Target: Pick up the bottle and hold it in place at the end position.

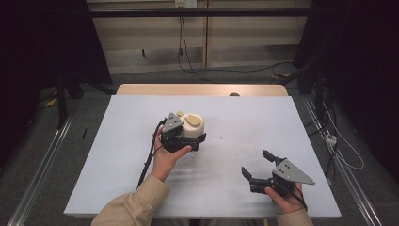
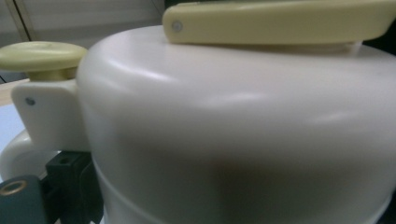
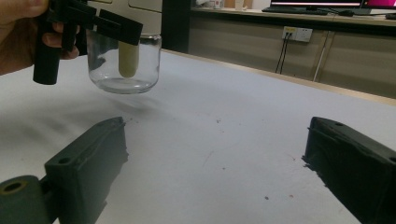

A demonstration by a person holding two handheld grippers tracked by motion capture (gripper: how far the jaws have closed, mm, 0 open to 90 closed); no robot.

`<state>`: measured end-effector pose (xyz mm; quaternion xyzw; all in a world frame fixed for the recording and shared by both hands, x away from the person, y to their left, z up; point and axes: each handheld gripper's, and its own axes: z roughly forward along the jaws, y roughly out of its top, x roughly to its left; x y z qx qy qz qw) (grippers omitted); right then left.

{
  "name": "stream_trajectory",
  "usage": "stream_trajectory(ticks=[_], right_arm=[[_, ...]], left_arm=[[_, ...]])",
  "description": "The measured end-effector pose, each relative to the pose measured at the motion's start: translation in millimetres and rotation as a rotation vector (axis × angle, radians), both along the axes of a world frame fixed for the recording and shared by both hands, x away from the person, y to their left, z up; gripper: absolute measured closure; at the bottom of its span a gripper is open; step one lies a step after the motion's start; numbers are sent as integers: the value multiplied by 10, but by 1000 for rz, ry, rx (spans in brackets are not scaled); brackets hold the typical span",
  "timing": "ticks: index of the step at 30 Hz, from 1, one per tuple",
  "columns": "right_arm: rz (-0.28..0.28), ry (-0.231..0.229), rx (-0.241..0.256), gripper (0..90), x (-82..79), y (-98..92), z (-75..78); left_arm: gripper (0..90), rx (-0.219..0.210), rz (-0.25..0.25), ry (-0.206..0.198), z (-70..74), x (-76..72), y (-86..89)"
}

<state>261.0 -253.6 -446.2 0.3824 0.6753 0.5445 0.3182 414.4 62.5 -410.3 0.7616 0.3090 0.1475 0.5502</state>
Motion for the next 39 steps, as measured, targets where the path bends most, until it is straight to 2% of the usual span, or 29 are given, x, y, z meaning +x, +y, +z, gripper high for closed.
stream_trajectory(ticks=[19,39], right_arm=[[1,-1,0,53,-1,7,2],[0,-2,1,53,-2,5,3]], left_arm=[[56,-25,40,16,-47,114,-9],[56,-9,53,27,-149,192,-74]])
